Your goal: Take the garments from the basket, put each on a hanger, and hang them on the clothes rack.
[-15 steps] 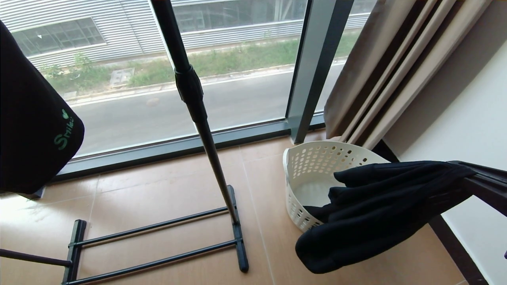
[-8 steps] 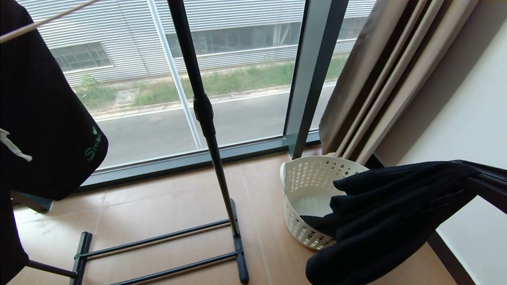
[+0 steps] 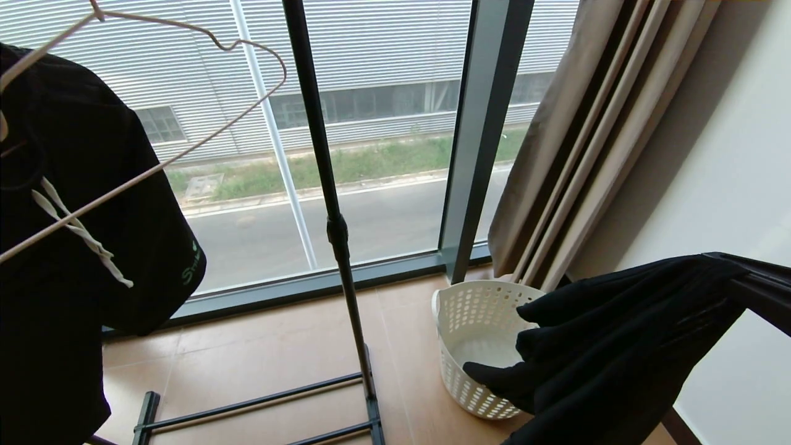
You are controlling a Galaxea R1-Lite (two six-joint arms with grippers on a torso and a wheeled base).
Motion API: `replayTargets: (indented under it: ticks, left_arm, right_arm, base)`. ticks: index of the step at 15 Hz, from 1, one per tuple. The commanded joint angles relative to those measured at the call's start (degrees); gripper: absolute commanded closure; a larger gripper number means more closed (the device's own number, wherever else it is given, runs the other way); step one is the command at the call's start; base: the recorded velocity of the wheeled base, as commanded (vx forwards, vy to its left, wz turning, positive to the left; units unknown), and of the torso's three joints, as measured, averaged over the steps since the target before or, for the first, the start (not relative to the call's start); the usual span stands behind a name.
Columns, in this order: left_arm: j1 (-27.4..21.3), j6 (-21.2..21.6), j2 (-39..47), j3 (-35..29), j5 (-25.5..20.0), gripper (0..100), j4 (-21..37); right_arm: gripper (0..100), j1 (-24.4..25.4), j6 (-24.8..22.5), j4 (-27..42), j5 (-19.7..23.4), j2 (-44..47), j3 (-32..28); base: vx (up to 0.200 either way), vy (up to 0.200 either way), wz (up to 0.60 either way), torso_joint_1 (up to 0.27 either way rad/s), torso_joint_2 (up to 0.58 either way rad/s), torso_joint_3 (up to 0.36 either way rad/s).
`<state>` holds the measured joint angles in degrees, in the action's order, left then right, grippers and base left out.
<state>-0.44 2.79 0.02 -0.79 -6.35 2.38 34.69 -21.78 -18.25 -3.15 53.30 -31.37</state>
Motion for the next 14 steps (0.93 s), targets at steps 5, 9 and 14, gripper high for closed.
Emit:
replayTargets:
  ticks: [5,9,14]
  left_arm:
    - [0.09,0.02,-0.02,0.00,0.02,0,0.00]
    - [0.00,0.02,-0.02,0.00,0.02,0,0.00]
    - [0.09,0.02,-0.02,0.00,0.02,0,0.00]
  right_arm:
    - [100,0.02,-0.01,-0.03,0.07,0.23,0.34]
    - [100,0.02,-0.01,-0.03,0.07,0.23,0.34]
    - [100,0.02,-0.01,-0.03,0.07,-0.30,0.43]
  base:
    - [0.000,0.000,0.00,0.184,-0.50,-0.116]
    - [0.000,0.000,0.00,0.205,-0.52,-0.121]
    - [0.000,0.000,0.00,0.242,-0.57,-0.133]
